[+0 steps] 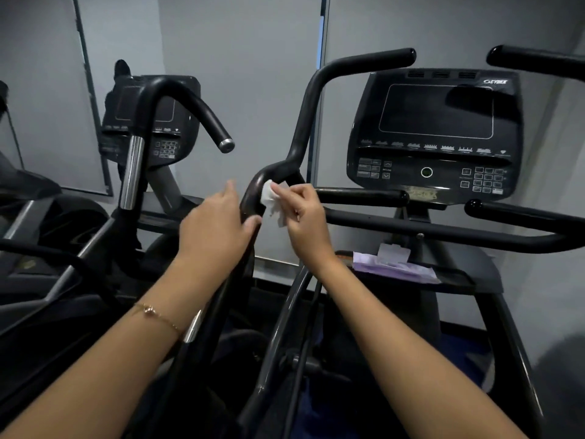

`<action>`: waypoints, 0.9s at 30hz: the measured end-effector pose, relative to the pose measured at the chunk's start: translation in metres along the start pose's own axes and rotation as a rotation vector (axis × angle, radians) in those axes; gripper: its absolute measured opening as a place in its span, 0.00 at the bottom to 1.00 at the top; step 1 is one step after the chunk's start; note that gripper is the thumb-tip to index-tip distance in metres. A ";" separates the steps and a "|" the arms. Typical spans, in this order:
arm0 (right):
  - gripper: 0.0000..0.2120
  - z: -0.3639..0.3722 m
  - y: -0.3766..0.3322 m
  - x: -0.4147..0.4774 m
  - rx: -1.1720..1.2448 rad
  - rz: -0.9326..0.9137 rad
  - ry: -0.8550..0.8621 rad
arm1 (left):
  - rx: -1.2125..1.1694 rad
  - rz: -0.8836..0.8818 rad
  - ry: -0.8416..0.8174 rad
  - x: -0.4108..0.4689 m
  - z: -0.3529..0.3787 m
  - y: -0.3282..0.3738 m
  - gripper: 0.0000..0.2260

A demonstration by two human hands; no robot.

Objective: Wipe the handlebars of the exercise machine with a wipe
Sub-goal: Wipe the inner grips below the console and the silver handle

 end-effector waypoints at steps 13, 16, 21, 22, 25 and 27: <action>0.12 0.014 -0.021 0.056 -0.394 -0.162 -0.263 | -0.338 -0.194 -0.150 -0.010 0.031 -0.023 0.10; 0.16 0.020 -0.038 0.009 -0.394 -0.389 -0.236 | -0.382 -0.200 -0.137 -0.011 0.030 -0.024 0.13; 0.16 0.024 -0.037 0.019 -0.370 -0.366 -0.255 | -0.442 -0.228 -0.121 -0.015 0.027 -0.024 0.16; 0.13 0.021 -0.035 0.033 -0.370 -0.312 -0.239 | -0.450 -0.232 -0.116 -0.016 0.027 -0.024 0.17; 0.12 0.020 -0.029 0.051 -0.413 -0.233 -0.216 | -0.468 -0.228 -0.103 -0.018 0.026 -0.024 0.17; 0.13 0.020 -0.035 0.033 -0.408 -0.289 -0.175 | -0.463 -0.224 -0.098 -0.019 0.026 -0.025 0.17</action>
Point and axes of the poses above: each hand's wrist, its own x-axis towards the middle knuckle, its own z-axis out of the palm, y = z × x, the point moved 7 cm from there along x, towards the middle knuckle, and after that the axes turned 1 degree about -x, right-handed, at the moved point
